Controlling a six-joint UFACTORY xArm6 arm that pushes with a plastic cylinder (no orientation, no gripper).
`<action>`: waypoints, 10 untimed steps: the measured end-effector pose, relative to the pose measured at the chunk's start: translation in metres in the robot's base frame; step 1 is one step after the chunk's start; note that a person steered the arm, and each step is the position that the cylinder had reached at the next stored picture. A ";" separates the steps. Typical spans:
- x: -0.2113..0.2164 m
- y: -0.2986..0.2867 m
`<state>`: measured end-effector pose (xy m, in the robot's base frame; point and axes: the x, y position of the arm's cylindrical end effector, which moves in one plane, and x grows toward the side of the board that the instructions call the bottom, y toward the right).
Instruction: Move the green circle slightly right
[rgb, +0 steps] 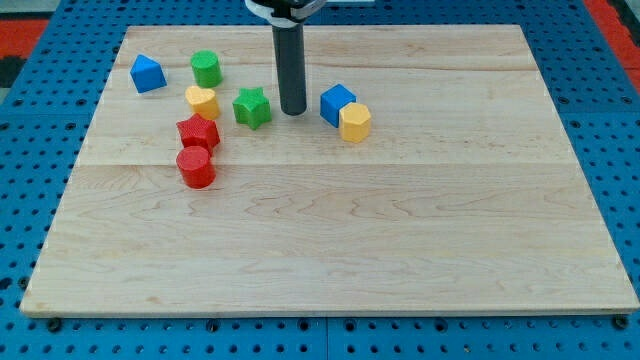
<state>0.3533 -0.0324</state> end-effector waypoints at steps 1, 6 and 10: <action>-0.039 0.001; -0.100 -0.125; -0.093 -0.165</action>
<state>0.2604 -0.1978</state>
